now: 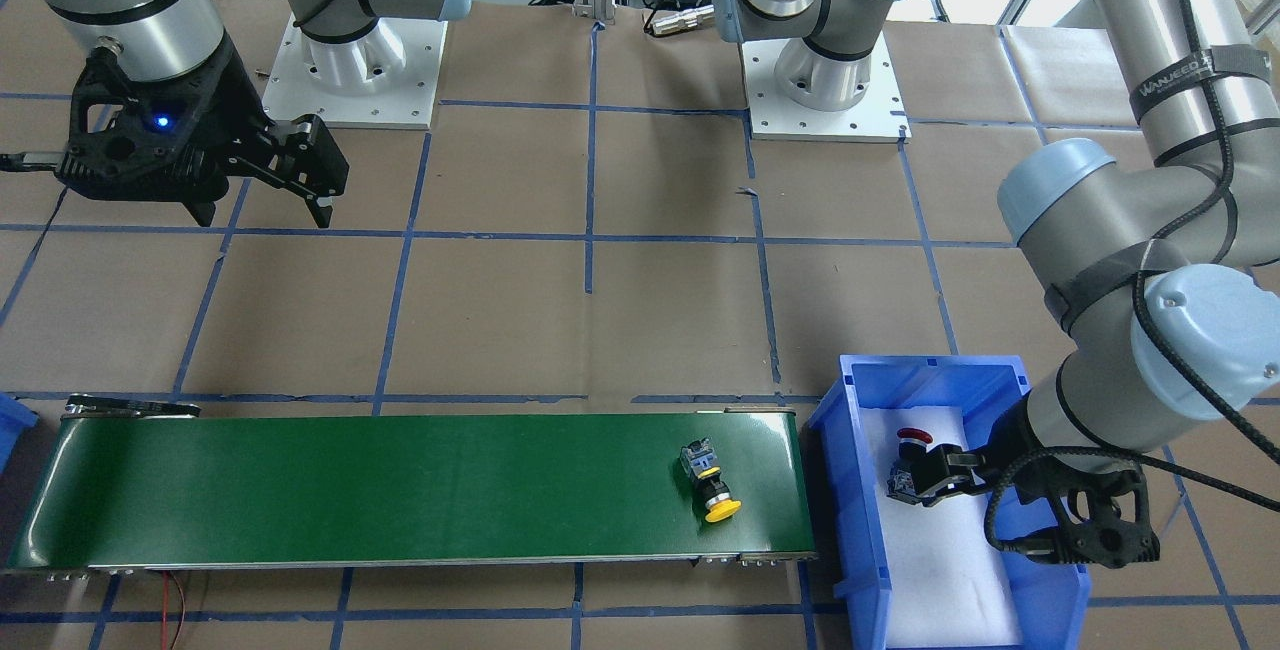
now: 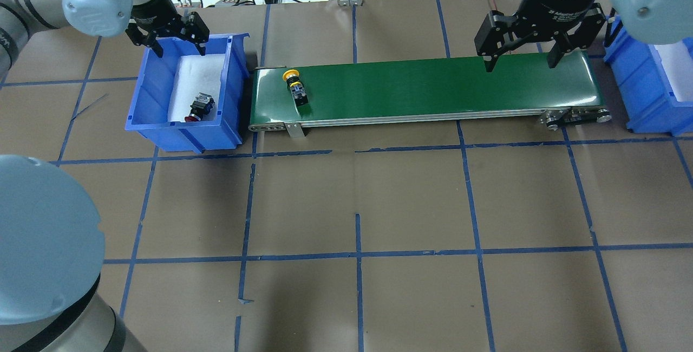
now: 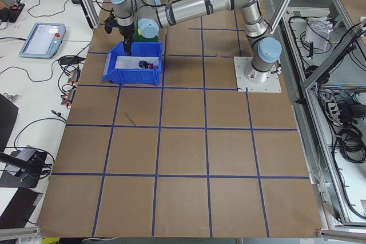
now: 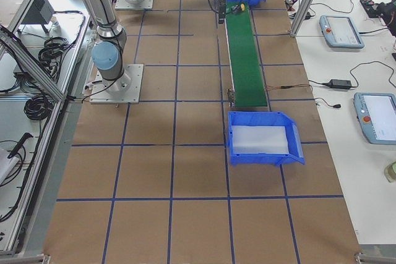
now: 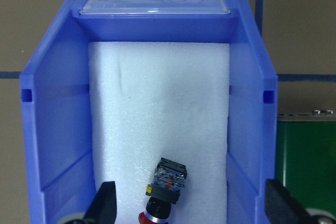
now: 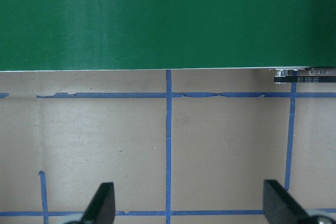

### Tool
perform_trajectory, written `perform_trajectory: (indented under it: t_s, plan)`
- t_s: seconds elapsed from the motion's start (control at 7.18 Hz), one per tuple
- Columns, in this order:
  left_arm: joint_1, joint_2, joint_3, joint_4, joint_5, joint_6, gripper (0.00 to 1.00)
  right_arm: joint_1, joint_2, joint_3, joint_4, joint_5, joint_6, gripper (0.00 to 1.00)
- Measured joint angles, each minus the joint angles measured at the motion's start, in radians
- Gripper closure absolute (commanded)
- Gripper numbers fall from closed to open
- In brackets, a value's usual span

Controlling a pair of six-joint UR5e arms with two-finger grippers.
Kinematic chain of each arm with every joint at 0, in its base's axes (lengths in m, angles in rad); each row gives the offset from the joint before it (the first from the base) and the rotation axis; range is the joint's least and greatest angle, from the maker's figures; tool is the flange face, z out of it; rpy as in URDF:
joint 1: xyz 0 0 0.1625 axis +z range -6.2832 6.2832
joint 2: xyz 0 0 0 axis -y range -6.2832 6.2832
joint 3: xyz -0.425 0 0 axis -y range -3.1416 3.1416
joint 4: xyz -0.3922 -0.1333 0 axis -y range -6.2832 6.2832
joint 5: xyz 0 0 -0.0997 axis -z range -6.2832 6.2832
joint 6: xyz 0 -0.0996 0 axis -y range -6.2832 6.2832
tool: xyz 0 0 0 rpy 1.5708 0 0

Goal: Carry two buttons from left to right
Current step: 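Release the yellow button on the belt and return the left gripper to the bin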

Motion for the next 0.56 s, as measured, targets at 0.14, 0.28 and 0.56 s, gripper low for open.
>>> perform_trajectory:
  t_s: [0.14, 0.28, 0.56]
  plan:
    - [0.001, -0.002, -0.017, 0.009, 0.002, 0.001, 0.39, 0.000, 0.000, 0.000, 0.000, 0.000, 0.001, 0.00]
    - [0.001, -0.003, -0.035, 0.012, 0.003, 0.000, 0.39, 0.000, 0.000, 0.000, 0.001, 0.000, 0.002, 0.00]
    - [0.003, -0.003, -0.082, 0.028, 0.003, 0.000, 0.39, 0.000, -0.001, -0.001, 0.000, 0.000, 0.003, 0.00]
